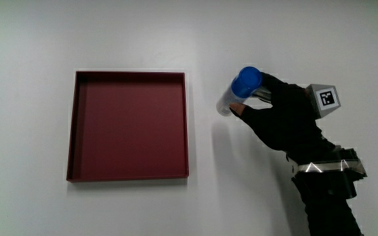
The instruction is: Place glue on desk
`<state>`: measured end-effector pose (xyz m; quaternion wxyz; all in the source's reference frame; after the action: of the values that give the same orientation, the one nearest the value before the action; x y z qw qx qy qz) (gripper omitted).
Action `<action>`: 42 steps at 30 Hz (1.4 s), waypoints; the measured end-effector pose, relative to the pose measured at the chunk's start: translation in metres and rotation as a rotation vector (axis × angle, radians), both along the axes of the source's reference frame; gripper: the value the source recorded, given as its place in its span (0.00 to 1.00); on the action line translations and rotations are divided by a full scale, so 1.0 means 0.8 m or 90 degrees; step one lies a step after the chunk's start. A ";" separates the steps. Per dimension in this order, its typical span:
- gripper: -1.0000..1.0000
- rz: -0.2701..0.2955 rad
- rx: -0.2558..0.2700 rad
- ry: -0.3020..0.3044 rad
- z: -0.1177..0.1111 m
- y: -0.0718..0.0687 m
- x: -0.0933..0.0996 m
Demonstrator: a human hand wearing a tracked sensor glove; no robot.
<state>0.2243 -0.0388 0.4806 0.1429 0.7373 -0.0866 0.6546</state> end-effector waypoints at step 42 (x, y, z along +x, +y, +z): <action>0.06 0.038 -0.099 0.026 0.070 0.048 0.028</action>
<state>0.2468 -0.0003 0.5369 0.1817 0.7396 -0.0103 0.6479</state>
